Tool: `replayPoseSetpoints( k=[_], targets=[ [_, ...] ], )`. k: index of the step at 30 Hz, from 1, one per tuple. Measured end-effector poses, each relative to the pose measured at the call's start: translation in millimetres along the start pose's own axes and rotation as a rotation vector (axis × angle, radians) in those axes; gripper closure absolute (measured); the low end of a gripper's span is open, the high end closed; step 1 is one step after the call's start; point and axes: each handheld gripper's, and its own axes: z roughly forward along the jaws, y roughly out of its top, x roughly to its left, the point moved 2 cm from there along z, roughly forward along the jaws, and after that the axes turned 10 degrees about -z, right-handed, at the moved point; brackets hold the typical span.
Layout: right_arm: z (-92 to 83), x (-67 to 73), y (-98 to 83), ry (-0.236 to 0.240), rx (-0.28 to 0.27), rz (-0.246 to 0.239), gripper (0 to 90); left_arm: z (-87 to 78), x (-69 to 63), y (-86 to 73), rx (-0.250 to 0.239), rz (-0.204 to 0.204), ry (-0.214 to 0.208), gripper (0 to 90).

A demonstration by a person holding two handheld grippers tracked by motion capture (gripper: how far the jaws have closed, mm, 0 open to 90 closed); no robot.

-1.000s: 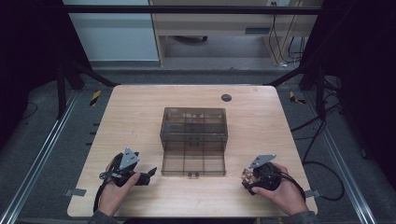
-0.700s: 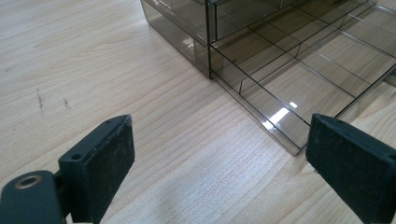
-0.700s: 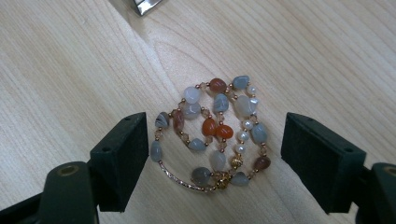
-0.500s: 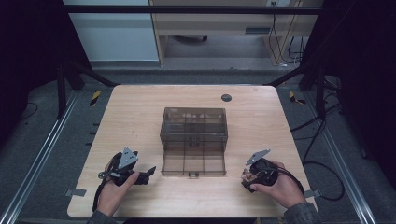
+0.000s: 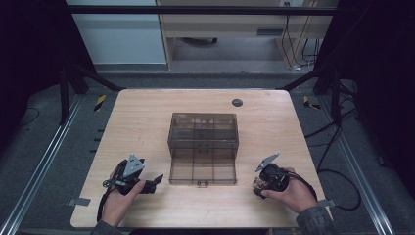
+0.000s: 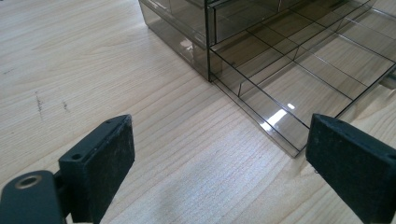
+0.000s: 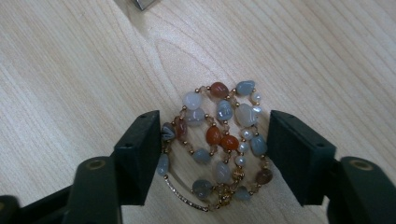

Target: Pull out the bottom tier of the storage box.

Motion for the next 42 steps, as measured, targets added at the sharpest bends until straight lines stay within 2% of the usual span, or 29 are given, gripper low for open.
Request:
replayPoseSetpoints(
  k=[5,6,9,11,12,13,17,19,26,31,42],
  targets=[
    [-1.5,-1.7,0.2,0.003,0.006,-0.007,47.3,0.1,0.1,-0.2,0.004,0.001,0.001,8.0],
    [-2.2,-2.7,0.3,0.007,0.007,-0.008,51.8,0.1,0.0,-0.2,0.004,0.0,0.001,8.0],
    [-2.8,-4.6,0.2,0.009,0.005,-0.008,58.0,0.0,0.0,-0.2,0.005,0.0,0.0,8.0],
    [-2.8,-5.2,0.1,0.009,0.005,-0.004,59.4,0.0,0.1,-0.3,0.005,0.0,0.001,8.0],
    [-3.2,-5.7,0.0,0.012,0.004,-0.005,65.7,-0.1,0.1,-0.2,0.005,-0.001,0.0,8.0],
    [-3.3,-5.9,0.1,0.014,0.005,-0.005,67.6,-0.1,0.1,-0.2,0.005,-0.001,0.001,8.0],
    [-3.6,-5.2,0.6,0.008,0.012,-0.006,70.8,-0.1,0.1,-0.3,0.005,0.0,0.001,8.4],
    [-3.6,-2.9,2.6,0.002,0.024,-0.008,77.8,-0.4,0.0,-0.1,0.003,-0.002,0.001,8.4],
    [-5.0,-1.8,6.9,-0.022,0.037,0.002,83.2,-0.7,0.0,-0.2,0.003,-0.003,0.002,8.5],
    [-5.7,-1.8,7.8,-0.028,0.046,0.001,83.4,-2.2,0.7,0.6,-0.01,-0.006,0.008,8.7],
    [-20.0,-3.2,10.4,-0.035,0.016,0.012,83.5,-2.6,1.0,0.2,-0.008,-0.007,0.014,8.7]
  ],
)
